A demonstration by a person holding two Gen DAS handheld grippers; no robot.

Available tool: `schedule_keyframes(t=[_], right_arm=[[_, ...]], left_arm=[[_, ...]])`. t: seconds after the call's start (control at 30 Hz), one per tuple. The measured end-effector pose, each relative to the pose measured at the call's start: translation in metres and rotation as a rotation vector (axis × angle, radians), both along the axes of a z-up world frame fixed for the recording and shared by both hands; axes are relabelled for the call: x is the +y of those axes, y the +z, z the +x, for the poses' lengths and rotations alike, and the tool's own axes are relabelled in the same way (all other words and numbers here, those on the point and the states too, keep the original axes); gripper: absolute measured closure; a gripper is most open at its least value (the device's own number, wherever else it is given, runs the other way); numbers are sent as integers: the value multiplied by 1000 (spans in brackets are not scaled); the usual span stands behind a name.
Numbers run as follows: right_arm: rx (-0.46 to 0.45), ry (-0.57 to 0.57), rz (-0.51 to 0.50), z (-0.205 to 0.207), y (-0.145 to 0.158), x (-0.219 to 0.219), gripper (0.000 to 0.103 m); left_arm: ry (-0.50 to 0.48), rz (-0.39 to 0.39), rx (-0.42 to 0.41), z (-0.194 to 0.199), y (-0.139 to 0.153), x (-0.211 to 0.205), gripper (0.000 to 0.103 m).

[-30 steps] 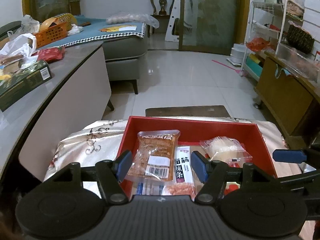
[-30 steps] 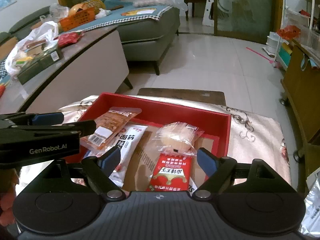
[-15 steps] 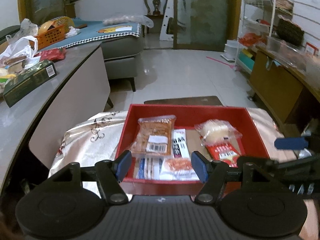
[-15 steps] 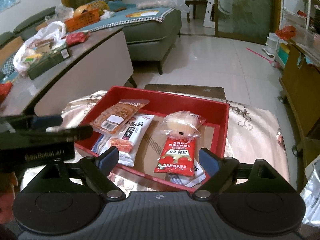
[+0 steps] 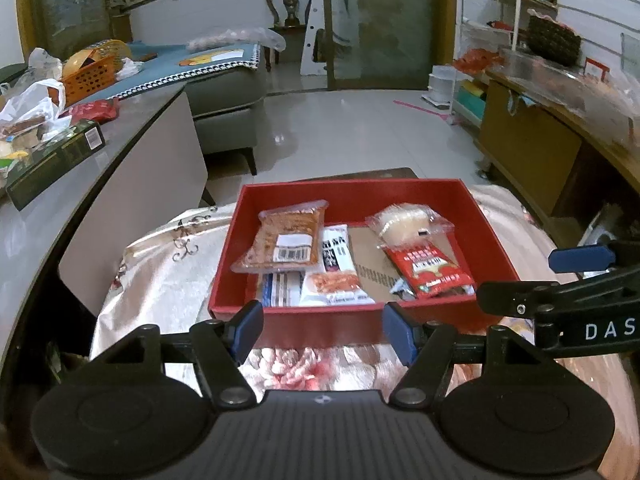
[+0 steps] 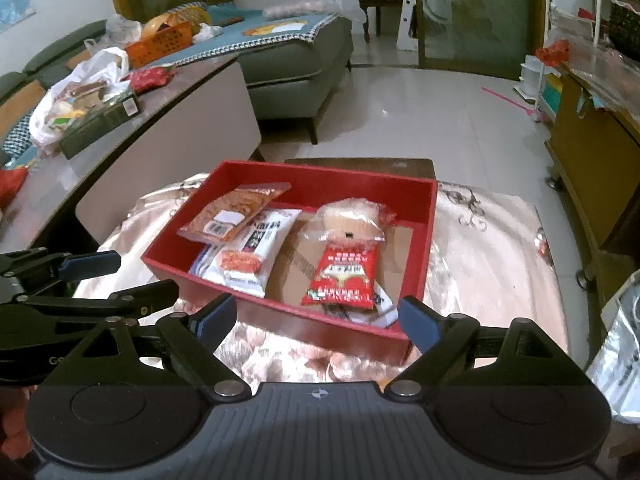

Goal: Organize snacks
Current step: 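Withdraw both grippers from the red box toward the snack pile, then grasp the white duck-neck bag with the left gripper while the right grasps the red Trolli bag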

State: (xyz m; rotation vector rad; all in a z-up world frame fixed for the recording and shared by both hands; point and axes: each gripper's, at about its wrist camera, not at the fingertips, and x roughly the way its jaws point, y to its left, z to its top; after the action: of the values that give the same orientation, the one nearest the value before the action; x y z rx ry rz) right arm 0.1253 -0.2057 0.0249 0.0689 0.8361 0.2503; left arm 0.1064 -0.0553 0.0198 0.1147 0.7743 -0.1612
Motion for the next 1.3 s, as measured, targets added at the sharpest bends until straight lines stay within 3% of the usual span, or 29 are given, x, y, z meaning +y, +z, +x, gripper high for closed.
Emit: schedule_keyframes(t=[0.53,0.83,1.17,1.3], right_arm=[[77,25,-45,-52,-22,-6,8],[119,75,-34,-75,-31,3,6],[158,142,-49,-88,-43,20,4],[180,161,-68,-92,-49,26,3]], left_arm=[[-65,91,103,-58,-29,2,43],[-79,142,269,-90,-65,18,42],[-67,197,334,-94,-85,21,42],[-77,196,363,-92,-94,20,38]])
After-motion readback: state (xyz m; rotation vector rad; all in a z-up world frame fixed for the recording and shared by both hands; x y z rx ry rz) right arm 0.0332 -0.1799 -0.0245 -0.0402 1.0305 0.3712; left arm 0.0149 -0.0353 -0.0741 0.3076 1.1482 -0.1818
